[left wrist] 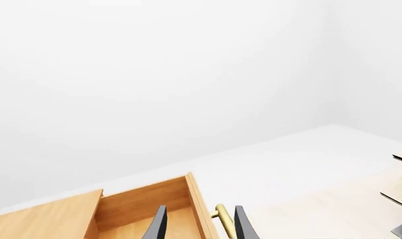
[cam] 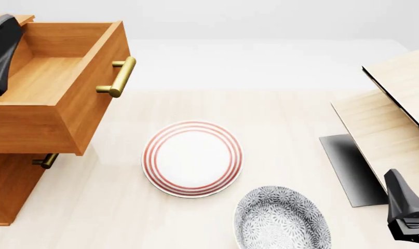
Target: Close the top drawer of the cabinet.
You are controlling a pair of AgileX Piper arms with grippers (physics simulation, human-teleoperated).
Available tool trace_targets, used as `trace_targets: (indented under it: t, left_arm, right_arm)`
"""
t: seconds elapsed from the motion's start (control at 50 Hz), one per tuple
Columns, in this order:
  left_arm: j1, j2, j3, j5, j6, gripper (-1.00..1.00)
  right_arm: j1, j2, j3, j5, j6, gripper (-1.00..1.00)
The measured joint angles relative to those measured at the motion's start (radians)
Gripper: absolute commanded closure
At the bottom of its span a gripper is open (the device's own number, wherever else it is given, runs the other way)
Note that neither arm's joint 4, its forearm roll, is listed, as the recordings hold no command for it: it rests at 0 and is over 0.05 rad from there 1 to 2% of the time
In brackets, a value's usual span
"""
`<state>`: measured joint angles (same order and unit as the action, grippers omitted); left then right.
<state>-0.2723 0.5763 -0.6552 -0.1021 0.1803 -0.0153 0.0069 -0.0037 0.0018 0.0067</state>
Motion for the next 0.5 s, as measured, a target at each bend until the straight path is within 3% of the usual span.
trace_targets:
  t: [0.5]
  left_arm:
    - [-0.123, 0.253, -0.139, -0.009, 0.040, -1.00]
  right_arm:
    - [0.000, 0.001, 0.000, -0.001, 0.000, -1.00]
